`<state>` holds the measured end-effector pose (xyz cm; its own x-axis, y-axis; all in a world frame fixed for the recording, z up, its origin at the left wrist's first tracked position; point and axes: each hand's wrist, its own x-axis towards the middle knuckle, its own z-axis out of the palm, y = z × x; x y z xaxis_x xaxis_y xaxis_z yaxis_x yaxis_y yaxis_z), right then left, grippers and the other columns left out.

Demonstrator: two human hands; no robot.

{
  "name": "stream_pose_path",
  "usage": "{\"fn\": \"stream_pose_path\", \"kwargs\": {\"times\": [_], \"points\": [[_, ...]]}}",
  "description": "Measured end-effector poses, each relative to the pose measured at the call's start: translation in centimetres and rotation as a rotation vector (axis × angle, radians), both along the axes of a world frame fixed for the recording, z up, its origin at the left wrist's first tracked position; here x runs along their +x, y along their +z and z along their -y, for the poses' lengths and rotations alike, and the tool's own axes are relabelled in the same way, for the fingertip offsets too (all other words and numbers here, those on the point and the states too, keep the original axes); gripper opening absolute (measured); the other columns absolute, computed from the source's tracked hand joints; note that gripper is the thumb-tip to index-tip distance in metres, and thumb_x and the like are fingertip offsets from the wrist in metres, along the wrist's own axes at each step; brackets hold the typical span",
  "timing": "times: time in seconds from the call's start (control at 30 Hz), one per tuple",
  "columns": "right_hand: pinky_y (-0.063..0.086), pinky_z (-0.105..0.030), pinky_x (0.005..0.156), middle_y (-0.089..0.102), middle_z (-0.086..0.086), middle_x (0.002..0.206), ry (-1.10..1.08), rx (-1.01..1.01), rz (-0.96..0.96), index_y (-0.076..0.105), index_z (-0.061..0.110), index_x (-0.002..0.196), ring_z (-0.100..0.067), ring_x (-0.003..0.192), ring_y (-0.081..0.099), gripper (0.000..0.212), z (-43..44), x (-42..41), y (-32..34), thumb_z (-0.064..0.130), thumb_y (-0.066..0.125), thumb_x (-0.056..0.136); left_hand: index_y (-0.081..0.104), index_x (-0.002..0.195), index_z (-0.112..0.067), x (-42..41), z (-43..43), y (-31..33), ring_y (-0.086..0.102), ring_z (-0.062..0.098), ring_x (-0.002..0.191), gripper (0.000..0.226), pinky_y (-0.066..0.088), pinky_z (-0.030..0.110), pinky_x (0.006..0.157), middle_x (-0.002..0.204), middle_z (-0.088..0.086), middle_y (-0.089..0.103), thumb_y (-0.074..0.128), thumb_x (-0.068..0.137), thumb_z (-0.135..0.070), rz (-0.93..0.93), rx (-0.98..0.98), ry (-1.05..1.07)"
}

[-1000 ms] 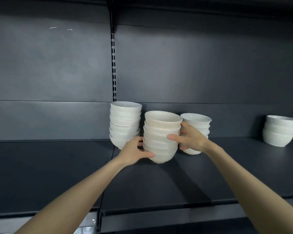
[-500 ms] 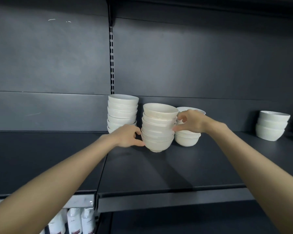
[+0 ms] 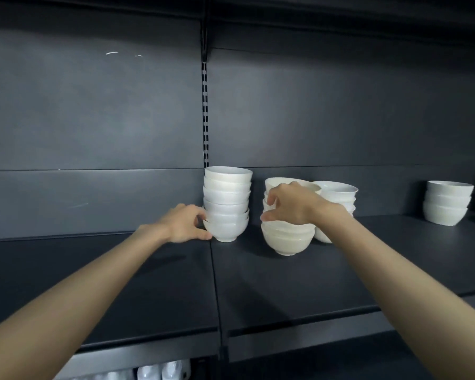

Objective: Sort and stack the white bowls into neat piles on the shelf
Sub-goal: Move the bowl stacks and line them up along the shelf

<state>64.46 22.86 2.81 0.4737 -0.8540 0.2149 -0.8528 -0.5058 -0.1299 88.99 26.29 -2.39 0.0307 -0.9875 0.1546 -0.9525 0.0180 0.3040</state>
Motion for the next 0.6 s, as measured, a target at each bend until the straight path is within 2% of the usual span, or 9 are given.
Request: {"fn": "stream_pose_path", "kwargs": {"times": [0.07,0.17,0.33,0.5,0.6], "points": [[0.048,-0.040,0.089,0.064,-0.010,0.111,0.000,0.025,0.043,0.061,0.005,0.114,-0.027,0.104,0.054,0.047,0.1,2.2,-0.6,0.043,0.065,0.086,0.053,0.129,-0.014,1.7,0.6,-0.7,0.052,0.024,0.115,0.058,0.043,0.032,0.095,0.118,0.007,0.060,0.073,0.080,-0.040,-0.026,-0.001,-0.005],[0.046,-0.037,0.086,0.061,-0.009,0.105,-0.023,0.047,0.103,0.058,0.005,0.113,-0.025,0.098,0.052,0.045,0.6,5.0,-2.0,0.042,0.064,0.087,0.044,0.138,-0.013,4.1,2.2,-1.9,0.052,0.022,0.118,0.075,0.042,0.029,0.096,0.129,0.009,0.057,0.076,0.077,-0.043,-0.105,0.006,-0.024],[0.044,-0.037,0.089,0.058,-0.008,0.110,-0.116,0.124,0.310,0.044,0.007,0.126,-0.029,0.107,0.053,0.059,2.3,8.1,-4.3,0.046,0.064,0.086,0.031,0.146,-0.012,5.9,5.3,-3.5,0.054,0.022,0.121,0.097,0.042,0.029,0.099,0.139,0.010,0.049,0.082,0.069,-0.041,-0.314,0.026,-0.098],[0.037,-0.027,0.092,0.052,0.000,0.133,-0.139,0.202,0.545,0.025,0.011,0.142,-0.020,0.123,0.048,0.084,4.1,9.5,-5.8,0.049,0.069,0.082,0.037,0.138,-0.018,5.9,8.6,-5.0,0.058,0.012,0.108,0.102,0.046,0.028,0.097,0.128,0.000,0.057,0.089,0.054,-0.041,-0.544,0.050,-0.225],[0.037,-0.035,0.107,0.045,0.003,0.141,-0.133,0.258,0.725,0.019,0.010,0.144,-0.015,0.128,0.044,0.096,5.4,9.9,-6.7,0.048,0.075,0.076,0.032,0.140,-0.020,5.5,9.9,-5.9,0.058,0.008,0.110,0.114,0.046,0.029,0.100,0.124,-0.009,0.058,0.090,0.045,-0.043,-0.683,0.070,-0.268]]}}
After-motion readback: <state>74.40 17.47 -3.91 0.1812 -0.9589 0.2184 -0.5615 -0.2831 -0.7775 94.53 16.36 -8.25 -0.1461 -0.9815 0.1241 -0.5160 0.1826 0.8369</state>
